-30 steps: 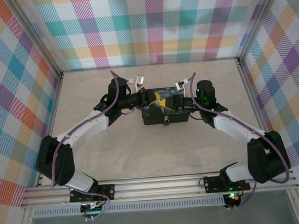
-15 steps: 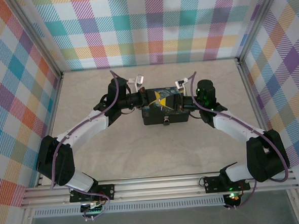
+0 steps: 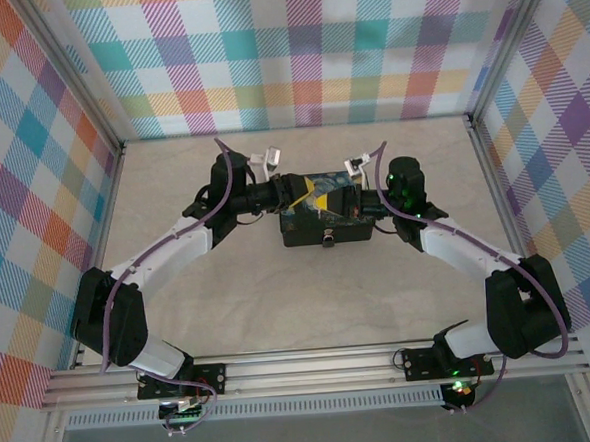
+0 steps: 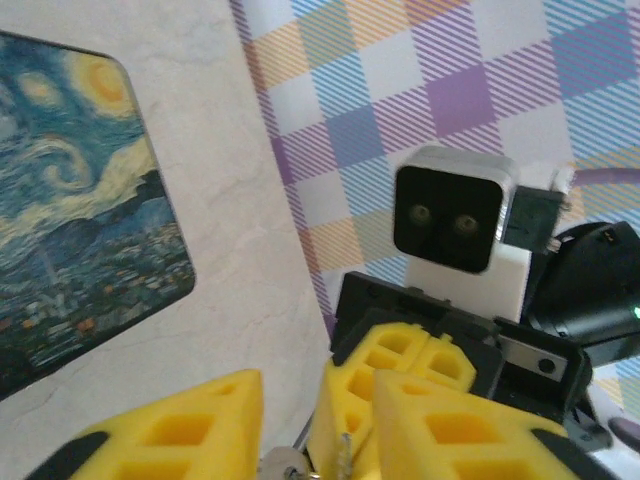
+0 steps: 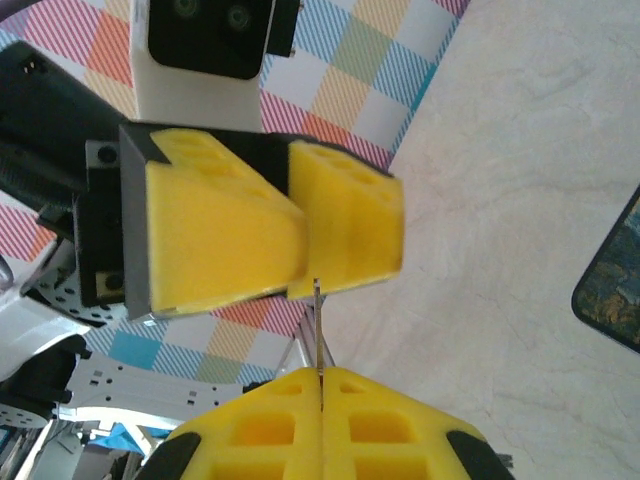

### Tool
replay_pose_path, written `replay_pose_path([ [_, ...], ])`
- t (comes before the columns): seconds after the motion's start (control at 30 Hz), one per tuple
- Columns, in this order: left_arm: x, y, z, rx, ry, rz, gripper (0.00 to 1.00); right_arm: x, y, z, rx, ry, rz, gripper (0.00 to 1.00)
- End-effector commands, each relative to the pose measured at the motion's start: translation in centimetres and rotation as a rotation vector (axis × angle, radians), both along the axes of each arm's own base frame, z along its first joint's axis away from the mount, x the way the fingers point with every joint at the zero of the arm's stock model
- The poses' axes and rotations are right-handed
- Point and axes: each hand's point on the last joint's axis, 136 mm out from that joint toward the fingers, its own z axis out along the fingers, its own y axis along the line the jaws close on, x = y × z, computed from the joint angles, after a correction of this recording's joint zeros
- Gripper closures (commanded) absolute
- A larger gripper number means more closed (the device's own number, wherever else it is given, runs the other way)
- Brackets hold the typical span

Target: Unlock the padlock with the key

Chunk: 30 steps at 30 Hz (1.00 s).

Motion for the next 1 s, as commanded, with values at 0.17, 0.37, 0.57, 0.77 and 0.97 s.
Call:
replay_pose_path([
  [0.17, -2.8, 0.3, 0.7, 0.1, -0.097, -0.222, 0.51, -2.3, 0.2, 1.0, -0.079, -0.089, 0.155, 0.96],
  [0.37, -4.3, -0.1, 2.0, 0.056, -0.173, -0.313, 0.52, -2.6, 0.3, 1.2, -0.084, -0.082, 0.194, 0.96],
  [0.57, -5.5, -0.7, 2.0, 0.07, -0.194, -0.363, 0.58, -2.7, 0.4, 1.3, -0.078, -0.079, 0.214, 0.96],
  [0.77, -5.7, -1.0, 2.0, 0.064, -0.197, -0.37, 0.66, -2.7, 0.5, 1.3, -0.073, -0.065, 0.223, 0.96],
  [0.97, -5.8, -1.3, 2.0, 0.062, -0.199, -0.381, 0.75, -2.8, 0.5, 1.2, -0.073, -0.06, 0.23, 0.96],
])
